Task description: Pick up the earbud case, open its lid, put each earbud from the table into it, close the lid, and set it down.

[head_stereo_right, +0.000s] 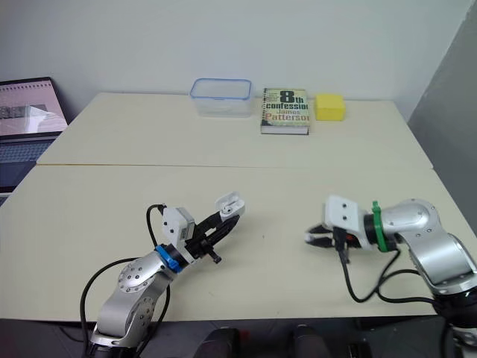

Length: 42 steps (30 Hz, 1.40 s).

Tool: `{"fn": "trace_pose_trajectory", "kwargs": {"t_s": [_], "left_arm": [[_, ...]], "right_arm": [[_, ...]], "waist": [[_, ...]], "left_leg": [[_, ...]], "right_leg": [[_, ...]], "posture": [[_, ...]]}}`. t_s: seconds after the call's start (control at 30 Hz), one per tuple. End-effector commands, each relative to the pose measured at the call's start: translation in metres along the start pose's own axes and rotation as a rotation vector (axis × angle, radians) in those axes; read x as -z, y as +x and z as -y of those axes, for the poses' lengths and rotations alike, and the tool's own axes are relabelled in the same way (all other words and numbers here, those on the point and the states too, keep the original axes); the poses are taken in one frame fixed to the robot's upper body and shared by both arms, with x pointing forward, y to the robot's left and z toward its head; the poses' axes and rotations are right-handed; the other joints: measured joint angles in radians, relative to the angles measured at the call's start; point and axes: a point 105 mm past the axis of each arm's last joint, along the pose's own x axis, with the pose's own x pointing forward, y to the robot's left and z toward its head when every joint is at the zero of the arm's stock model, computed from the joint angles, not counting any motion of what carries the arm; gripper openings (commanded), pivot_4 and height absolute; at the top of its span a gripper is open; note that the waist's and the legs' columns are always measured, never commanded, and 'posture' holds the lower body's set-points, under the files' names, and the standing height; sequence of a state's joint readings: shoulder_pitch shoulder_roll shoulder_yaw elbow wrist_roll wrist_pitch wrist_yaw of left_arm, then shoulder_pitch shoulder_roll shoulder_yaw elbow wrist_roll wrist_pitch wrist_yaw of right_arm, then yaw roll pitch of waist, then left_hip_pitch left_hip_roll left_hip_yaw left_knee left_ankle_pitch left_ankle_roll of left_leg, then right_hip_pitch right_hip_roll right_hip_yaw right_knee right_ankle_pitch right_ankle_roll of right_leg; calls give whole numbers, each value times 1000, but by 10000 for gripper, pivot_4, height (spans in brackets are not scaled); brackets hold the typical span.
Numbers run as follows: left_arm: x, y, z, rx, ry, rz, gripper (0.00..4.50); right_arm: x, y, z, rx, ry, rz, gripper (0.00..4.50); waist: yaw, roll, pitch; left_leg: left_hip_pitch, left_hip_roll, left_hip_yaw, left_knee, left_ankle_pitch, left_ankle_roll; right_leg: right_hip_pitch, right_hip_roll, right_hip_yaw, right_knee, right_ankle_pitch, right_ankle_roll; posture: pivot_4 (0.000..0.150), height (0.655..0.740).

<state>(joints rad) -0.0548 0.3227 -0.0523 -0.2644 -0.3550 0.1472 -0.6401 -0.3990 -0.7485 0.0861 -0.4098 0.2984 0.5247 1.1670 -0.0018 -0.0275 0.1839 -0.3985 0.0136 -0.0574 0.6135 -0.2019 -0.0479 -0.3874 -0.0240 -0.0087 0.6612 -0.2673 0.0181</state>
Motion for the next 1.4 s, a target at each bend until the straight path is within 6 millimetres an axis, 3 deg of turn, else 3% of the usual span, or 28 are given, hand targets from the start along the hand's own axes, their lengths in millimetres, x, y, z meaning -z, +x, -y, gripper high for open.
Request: {"fn": "trace_pose_trajectory", "kwargs": {"t_s": [0.03, 0.2, 0.37, 0.7, 1.4], "left_arm": [[-13, 7, 7, 54, -8, 52, 7654], [-18, 12, 12, 89, -20, 60, 7653], [-21, 13, 13, 97, -24, 65, 7653], [-23, 12, 12, 105, -22, 64, 7653], [-26, 13, 14, 128, -21, 71, 7653]], "right_arm": [[-42, 13, 7, 90, -36, 244, 4046], [-62, 43, 15, 209, 23, 430, 4046], [-63, 61, 18, 302, 45, 491, 4046], [-48, 70, 24, 382, 21, 476, 4046], [-27, 84, 12, 359, -9, 397, 4046]], "waist": [[0, 0, 0], [-1, 0, 0], [-1, 0, 0], [-1, 1, 0], [-1, 1, 0]], "left_leg": [[0, 0, 0, 0, 0, 0], [0, 0, 0, 0, 0, 0], [0, 0, 0, 0, 0, 0], [0, 0, 0, 0, 0, 0], [0, 0, 0, 0, 0, 0]], "right_leg": [[0, 0, 0, 0, 0, 0], [-1, 0, 0, 1, 0, 0], [-1, 0, 0, 2, 0, 0], [-1, 0, 1, 2, 0, 0], [-1, 0, 1, 2, 0, -1]], "posture": [[1500, 7400], [1500, 7400], [1500, 7400], [1500, 7400], [1500, 7400]]}}
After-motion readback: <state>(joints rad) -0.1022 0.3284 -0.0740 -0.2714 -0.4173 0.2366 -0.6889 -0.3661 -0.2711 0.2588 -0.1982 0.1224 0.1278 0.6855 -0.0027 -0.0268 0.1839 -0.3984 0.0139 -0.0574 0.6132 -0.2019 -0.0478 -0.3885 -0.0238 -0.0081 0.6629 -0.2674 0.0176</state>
